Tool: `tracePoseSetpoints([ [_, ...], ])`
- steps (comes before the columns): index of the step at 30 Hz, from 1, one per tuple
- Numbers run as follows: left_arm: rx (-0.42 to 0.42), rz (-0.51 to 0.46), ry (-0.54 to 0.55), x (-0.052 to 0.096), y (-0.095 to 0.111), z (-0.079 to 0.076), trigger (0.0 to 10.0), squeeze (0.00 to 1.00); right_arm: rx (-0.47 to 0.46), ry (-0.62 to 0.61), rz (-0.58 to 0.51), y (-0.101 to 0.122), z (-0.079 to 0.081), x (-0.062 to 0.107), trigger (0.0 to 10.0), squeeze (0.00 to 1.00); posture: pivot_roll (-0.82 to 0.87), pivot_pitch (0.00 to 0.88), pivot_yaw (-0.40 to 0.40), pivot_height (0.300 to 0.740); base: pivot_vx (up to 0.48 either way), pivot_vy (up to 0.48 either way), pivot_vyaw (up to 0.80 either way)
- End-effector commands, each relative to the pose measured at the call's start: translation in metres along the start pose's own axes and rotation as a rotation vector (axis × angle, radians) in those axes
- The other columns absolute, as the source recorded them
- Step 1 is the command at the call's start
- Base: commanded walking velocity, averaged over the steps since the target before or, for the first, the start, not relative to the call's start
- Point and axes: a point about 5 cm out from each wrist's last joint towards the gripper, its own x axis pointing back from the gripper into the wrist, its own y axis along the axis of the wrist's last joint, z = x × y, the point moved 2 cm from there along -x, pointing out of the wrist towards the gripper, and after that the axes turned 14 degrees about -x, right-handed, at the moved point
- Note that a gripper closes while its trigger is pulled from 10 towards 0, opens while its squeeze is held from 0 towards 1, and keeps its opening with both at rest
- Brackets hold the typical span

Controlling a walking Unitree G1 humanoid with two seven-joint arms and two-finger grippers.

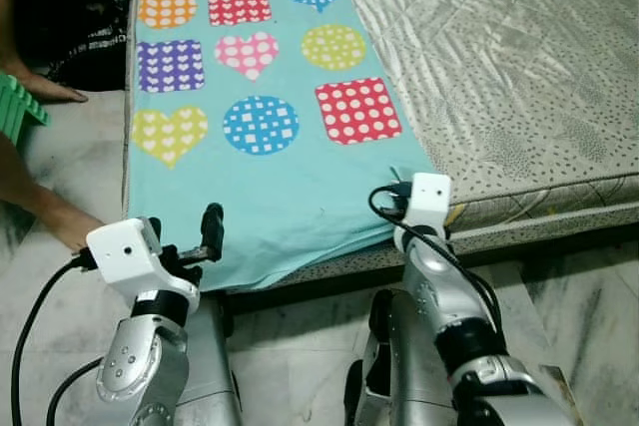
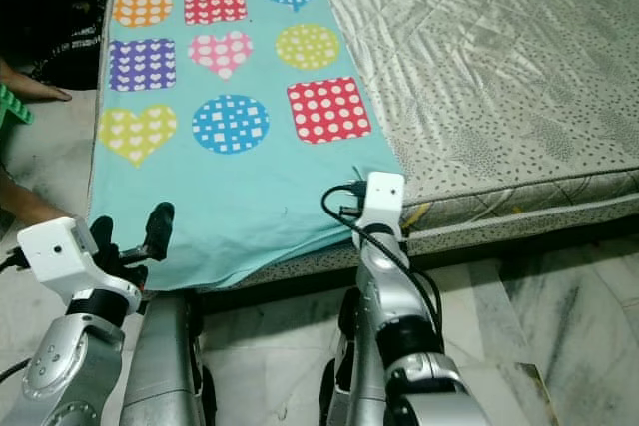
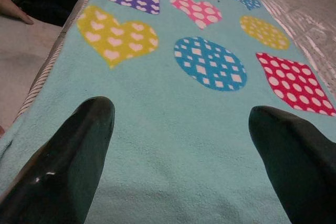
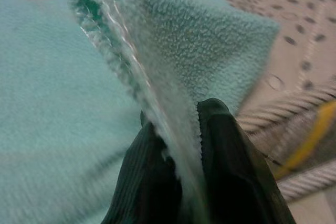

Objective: Clean up the room

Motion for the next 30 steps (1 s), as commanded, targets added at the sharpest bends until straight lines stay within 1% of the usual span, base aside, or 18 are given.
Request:
tracePoseSetpoints([
  [1, -0.006, 0.015, 0.006, 0.002, -0.005, 0.003, 10.0, 0.0, -0.01, -0.022, 0.028, -0.003, -0.008, 0.004, 10.0, 0.0, 0.13, 0.242, -0.05, 0.522, 0.0, 0.0, 0.0],
  [2, -0.006, 0.016, 0.005, 0.002, -0.005, 0.003, 10.0, 0.0, -0.017, -0.03, 0.044, -0.005, -0.011, 0.01, 10.0, 0.0, 0.13, 0.241, -0.049, 0.522, 0.0, 0.0, 0.0],
  [3, -0.006, 0.016, 0.005, 0.002, -0.005, 0.003, 10.0, 0.0, -0.017, -0.03, 0.044, -0.005, -0.011, 0.01, 10.0, 0.0, 0.13, 0.241, -0.049, 0.522, 0.0, 0.0, 0.0],
  [4, -0.007, 0.018, 0.004, 0.001, -0.005, 0.003, 10.0, 0.0, -0.014, -0.034, 0.055, -0.005, -0.014, 0.014, 10.0, 0.0, 0.12, 0.239, -0.044, 0.522, 0.0, 0.0, 0.0],
  [6, -0.007, 0.019, 0.003, 0.001, -0.005, 0.003, 10.0, 0.0, -0.005, -0.034, 0.062, -0.005, -0.016, 0.018, 10.0, 0.0, 0.12, 0.239, -0.043, 0.522, 0.0, 0.0, 0.0],
  [7, -0.007, 0.021, -0.001, 0.001, -0.006, 0.003, 10.0, 0.0, 0.002, -0.05, 0.078, -0.007, -0.021, 0.021, 10.0, 0.0, 0.12, 0.237, -0.04, 0.522, 0.0, 0.0, 0.0],
  [9, -0.007, 0.024, -0.006, 0.0, -0.006, 0.002, 10.0, 0.0, 0.004, -0.073, 0.089, -0.006, -0.027, 0.024, 10.0, 0.0, 0.11, 0.234, -0.035, 0.522, 0.0, 0.0, 0.0],
  [13, -0.006, 0.028, -0.011, -0.001, -0.007, 0.002, 10.0, 0.0, -0.014, -0.072, 0.092, -0.003, -0.031, 0.027, 10.0, 0.0, 0.11, 0.23, -0.031, 0.522, 0.0, 0.0, 0.0],
  [14, -0.005, 0.029, -0.013, -0.002, -0.008, 0.001, 10.0, 0.0, -0.02, -0.065, 0.089, -0.002, -0.031, 0.027, 10.0, 1.0, 0.1, 0.229, -0.031, 0.522, 0.0, 0.0, 0.0],
  [16, -0.004, 0.033, -0.019, -0.003, -0.009, 0.0, 10.0, 0.0, 0.0, -0.08, 0.086, 0.002, -0.034, 0.027, 10.0, 1.0, 0.1, 0.226, -0.032, 0.522, 0.0, 0.0, 0.0],
  [18, -0.004, 0.033, -0.022, -0.005, -0.009, 0.0, 10.0, 0.0, 0.039, -0.1, 0.087, 0.006, -0.037, 0.027, 10.0, 1.0, 0.1, 0.219, -0.035, 0.522, 0.0, 0.0, 0.0],
  [20, -0.004, 0.032, -0.022, -0.005, -0.01, 0.0, 10.0, 0.0, 0.05, -0.11, 0.09, 0.007, -0.038, 0.028, 10.0, 1.0, 0.1, 0.218, -0.035, 0.522, 0.0, 0.0, 0.0],
  [21, -0.005, 0.032, -0.022, -0.006, -0.01, 0.0, 10.0, 0.0, 0.072, -0.116, 0.086, 0.009, -0.04, 0.028, 10.0, 0.65, 0.1, 0.214, -0.037, 0.522, 0.0, 0.0, 0.0],
  [22, -0.006, 0.03, -0.022, -0.006, -0.009, 0.0, 10.0, 0.0, 0.108, -0.124, 0.075, 0.012, -0.044, 0.028, 10.0, 0.66, 0.1, 0.21, -0.038, 0.522, 0.0, 0.0, 0.0],
  [24, -0.006, 0.029, -0.022, -0.007, -0.009, 0.0, 10.0, 0.0, 0.119, -0.131, 0.074, 0.014, -0.046, 0.027, 10.0, 0.66, 0.1, 0.206, -0.039, 0.522, 0.0, 0.0, 0.0],
  [27, -0.012, 0.027, -0.016, -0.007, -0.01, 0.002, 10.0, 0.0, 0.185, -0.18, 0.045, 0.021, -0.058, 0.028, 10.0, 0.68, 0.09, 0.2, -0.04, 0.522, 0.0, 0.0, 0.0],
  [30, -0.02, 0.02, 0.002, -0.007, -0.01, 0.006, 10.0, 0.0, 0.248, -0.209, 0.008, 0.029, -0.069, 0.031, 10.0, 0.69, 0.07, 0.175, -0.037, 0.522, 0.0, 0.0, 0.0],
])
